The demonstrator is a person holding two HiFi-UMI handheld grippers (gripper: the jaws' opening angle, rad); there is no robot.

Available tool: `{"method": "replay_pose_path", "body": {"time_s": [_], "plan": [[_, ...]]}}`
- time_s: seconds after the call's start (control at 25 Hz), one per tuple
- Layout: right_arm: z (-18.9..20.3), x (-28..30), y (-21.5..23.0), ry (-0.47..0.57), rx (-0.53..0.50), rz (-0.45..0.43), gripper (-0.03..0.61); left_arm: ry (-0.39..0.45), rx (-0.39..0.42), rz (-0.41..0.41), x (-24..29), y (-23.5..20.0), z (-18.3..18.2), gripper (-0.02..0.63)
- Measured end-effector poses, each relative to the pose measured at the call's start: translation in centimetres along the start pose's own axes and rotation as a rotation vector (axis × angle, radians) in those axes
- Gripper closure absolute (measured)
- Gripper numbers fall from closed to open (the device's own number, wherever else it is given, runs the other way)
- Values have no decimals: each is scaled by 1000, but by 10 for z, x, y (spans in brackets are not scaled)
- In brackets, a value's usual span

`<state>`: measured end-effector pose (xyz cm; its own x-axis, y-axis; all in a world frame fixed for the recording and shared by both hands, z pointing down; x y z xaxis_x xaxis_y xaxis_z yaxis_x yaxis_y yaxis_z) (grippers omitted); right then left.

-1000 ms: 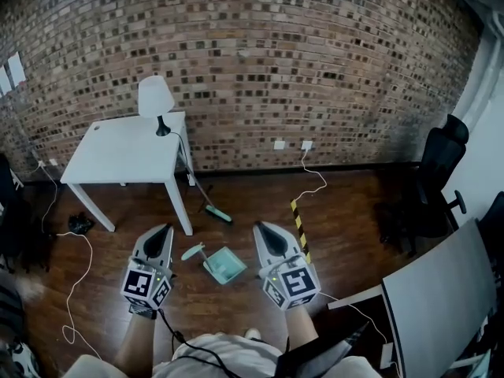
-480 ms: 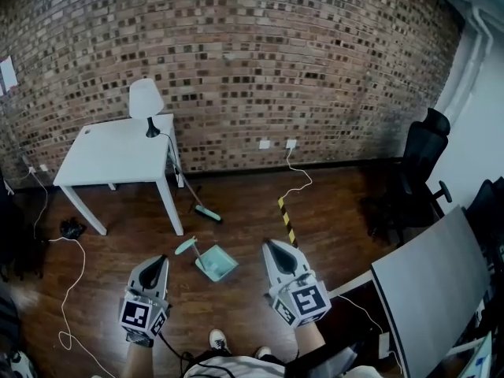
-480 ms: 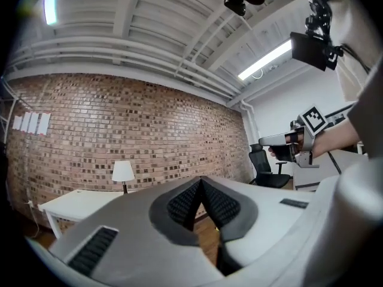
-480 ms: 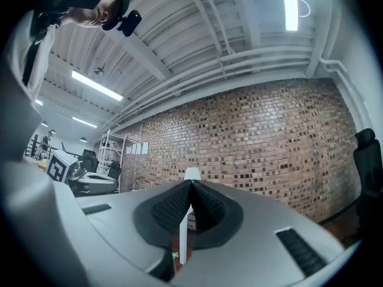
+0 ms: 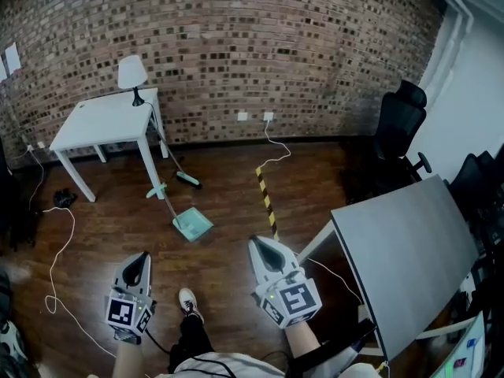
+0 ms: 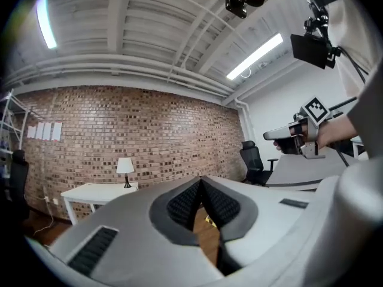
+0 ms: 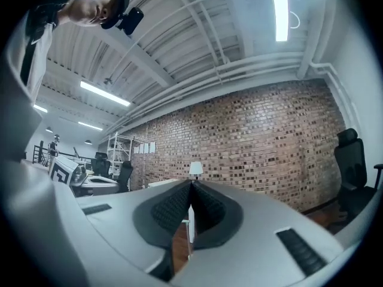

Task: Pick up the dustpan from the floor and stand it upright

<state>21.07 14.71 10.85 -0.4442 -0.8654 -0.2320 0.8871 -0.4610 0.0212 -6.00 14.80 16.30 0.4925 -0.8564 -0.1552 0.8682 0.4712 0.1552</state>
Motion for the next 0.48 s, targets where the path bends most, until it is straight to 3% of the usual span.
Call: {"method": "replay_pose_path", "body": {"time_s": [0.24, 0.48], "plan": [[-25, -125, -1, -32, 29, 36, 600, -20, -15, 28, -74, 103, -31, 609], [-34, -178, -6, -44, 62, 79, 600, -21, -10, 16, -113, 137, -55, 609]]}}
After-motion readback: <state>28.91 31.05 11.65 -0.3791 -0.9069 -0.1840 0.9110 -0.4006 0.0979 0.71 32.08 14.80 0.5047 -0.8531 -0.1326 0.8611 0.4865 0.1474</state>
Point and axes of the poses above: the fingertips, and each gripper's own axes: x forward along the fingers, y to its right, z out of its underside, the point moved 2 cm from there along -x, backward along the fingers, and after that the axes turned 10 degrees about y, right-handed, at the moved point
